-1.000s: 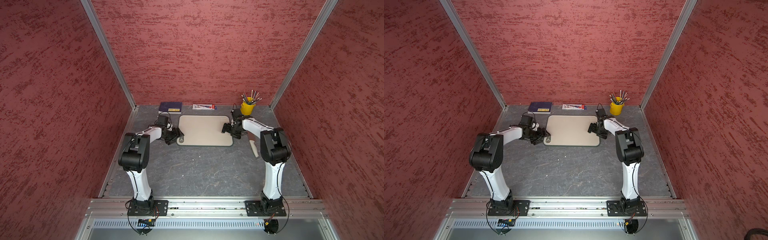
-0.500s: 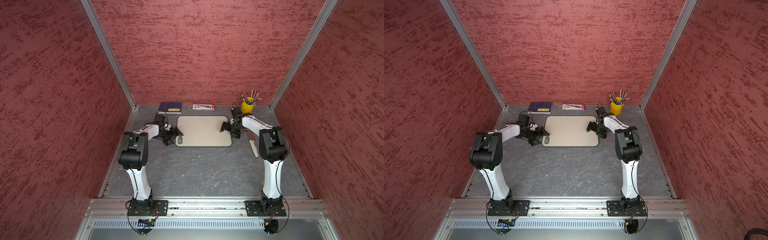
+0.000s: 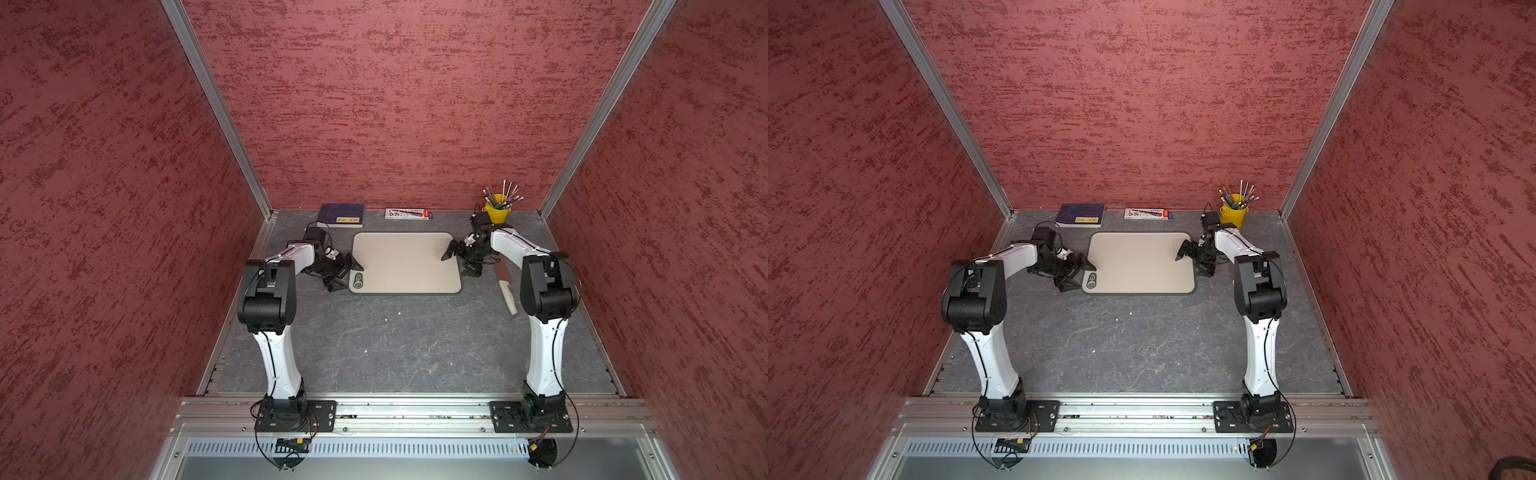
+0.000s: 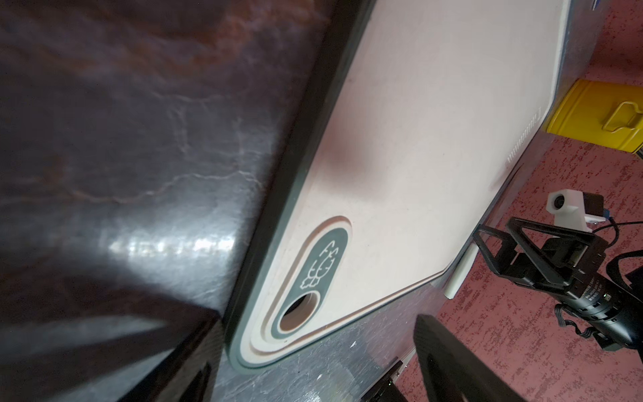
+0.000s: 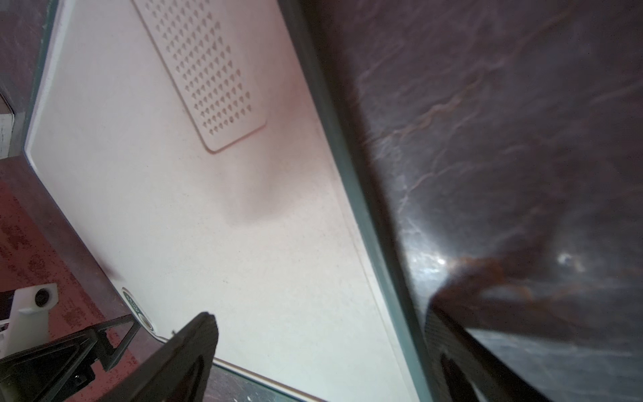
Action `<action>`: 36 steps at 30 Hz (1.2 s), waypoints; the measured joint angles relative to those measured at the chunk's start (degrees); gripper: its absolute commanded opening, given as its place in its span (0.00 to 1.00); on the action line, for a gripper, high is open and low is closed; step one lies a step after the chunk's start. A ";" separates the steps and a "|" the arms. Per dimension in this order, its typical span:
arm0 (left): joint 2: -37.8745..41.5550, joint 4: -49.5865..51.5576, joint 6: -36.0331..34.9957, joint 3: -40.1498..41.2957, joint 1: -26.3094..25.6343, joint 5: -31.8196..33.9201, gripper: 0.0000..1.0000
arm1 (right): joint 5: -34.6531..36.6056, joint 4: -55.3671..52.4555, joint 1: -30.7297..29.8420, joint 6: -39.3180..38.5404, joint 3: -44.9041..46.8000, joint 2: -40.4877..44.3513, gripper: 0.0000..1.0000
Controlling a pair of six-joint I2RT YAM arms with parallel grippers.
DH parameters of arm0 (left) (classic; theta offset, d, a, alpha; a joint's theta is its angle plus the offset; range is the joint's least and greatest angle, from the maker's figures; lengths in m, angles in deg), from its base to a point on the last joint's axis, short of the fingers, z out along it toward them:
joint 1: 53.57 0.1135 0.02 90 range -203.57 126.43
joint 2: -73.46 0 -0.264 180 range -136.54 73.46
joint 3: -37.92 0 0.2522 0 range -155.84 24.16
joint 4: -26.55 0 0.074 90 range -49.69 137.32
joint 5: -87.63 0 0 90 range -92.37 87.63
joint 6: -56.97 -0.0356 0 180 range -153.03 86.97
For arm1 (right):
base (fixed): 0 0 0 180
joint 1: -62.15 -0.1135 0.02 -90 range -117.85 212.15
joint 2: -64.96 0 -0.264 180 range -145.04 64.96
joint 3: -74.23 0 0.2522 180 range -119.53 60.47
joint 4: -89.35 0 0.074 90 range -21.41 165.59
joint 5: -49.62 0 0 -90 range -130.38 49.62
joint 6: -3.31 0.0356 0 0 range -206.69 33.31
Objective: Align the knife with the edge of the cutting board
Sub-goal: Move the work surface to the center of the board.
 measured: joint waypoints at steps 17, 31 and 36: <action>-1.16 0.24 0.00 -2.03 -3.39 1.27 0.91 | 2.27 1.20 1.09 0.48 1.57 0.87 0.98; -1.20 3.02 0.02 -4.59 -3.06 4.92 1.00 | 6.62 -0.87 0.90 -2.56 1.07 4.33 0.98; 1.77 3.96 0.24 -4.55 -0.98 7.93 1.00 | 9.79 -2.29 1.16 -3.56 -0.17 6.05 0.98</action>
